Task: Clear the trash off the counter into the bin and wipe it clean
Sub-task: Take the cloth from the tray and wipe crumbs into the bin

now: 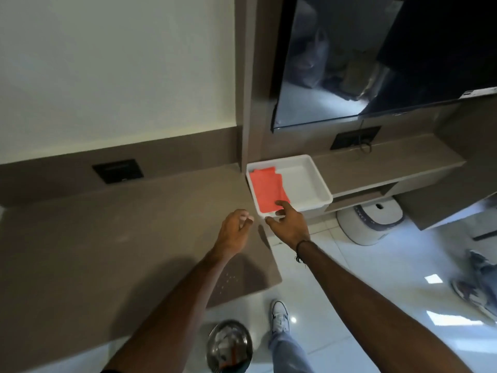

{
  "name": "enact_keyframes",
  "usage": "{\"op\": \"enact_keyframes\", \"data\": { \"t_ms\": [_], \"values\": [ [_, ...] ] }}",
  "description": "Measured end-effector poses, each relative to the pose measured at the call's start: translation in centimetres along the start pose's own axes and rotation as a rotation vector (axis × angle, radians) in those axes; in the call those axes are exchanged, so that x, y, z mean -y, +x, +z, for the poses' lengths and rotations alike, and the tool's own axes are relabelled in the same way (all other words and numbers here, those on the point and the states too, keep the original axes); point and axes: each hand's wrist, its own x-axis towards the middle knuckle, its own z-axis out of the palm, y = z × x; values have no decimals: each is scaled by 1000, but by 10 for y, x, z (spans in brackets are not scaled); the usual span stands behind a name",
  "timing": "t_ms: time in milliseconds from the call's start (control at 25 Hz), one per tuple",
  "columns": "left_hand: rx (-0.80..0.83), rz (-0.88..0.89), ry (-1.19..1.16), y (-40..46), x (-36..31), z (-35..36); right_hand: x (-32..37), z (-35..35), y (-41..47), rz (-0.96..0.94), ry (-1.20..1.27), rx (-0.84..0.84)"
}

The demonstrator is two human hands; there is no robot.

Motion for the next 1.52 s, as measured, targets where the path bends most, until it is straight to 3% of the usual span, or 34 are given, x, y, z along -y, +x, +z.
{"op": "enact_keyframes", "data": {
  "t_ms": [160, 360, 520, 840, 1080, 1200, 1360, 1520],
  "values": [
    [0, -91, -67, 94, -24, 47, -20, -21, 110, 93, -19, 97],
    [22, -312, -35, 178, -33, 103, -51, -15, 201, 371, 33, 259],
    [-46, -429, -18, 203, -36, 126, -63, -3, 231, 485, 187, 296],
    [-195, -575, -76, 206, -43, 138, -52, -5, 240, 540, 455, 511],
    [-214, -771, -555, 160, -66, 83, -20, -49, 206, 456, 775, 905],
    [-220, -658, -885, 128, -60, 42, -3, -43, 183, 383, 725, 1022],
    [-413, -612, -639, 87, -32, 12, 5, -9, 138, 302, 468, 944],
    [-279, -616, -454, 52, -11, 8, -6, 27, 94, 251, 196, 732]
  ]
}}
